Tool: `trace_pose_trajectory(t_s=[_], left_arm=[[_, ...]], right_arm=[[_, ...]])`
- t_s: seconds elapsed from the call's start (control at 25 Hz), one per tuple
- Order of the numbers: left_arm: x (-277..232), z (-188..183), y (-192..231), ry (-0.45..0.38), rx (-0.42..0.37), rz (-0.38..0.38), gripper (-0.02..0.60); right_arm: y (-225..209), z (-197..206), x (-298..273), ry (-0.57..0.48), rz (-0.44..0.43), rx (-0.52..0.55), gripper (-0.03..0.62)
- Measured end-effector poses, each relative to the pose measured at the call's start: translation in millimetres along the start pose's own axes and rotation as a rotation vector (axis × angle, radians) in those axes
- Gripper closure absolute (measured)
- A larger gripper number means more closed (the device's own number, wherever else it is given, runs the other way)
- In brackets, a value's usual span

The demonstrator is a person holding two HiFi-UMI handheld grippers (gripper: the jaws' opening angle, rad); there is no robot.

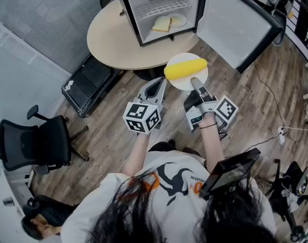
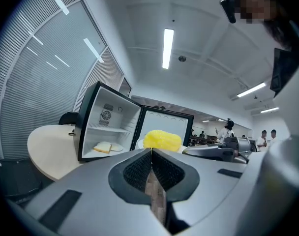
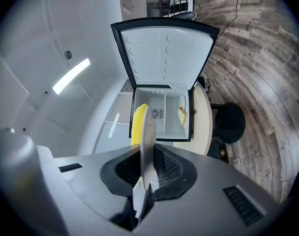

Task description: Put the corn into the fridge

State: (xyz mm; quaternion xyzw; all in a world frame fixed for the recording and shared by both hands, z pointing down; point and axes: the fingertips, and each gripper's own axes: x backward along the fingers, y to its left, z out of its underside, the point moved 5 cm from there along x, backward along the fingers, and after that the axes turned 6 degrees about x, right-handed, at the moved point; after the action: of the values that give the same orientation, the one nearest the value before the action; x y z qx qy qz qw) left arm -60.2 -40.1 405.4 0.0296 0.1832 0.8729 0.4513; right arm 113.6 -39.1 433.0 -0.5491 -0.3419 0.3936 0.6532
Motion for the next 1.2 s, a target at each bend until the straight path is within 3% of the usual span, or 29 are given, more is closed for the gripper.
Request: trace_pose_trajectory(t_s=[0.76, 1.2], left_arm=[[-14, -7, 36, 0.001, 0.005, 0.03, 0.569], [-50, -10, 63, 0.0, 0.034, -0.015, 0.569]], right_arm=[[-11, -1, -35, -0.015, 0.019, -0.008, 0.554], [-22, -30, -76, 0.021, 0.034, 0.002, 0.554]])
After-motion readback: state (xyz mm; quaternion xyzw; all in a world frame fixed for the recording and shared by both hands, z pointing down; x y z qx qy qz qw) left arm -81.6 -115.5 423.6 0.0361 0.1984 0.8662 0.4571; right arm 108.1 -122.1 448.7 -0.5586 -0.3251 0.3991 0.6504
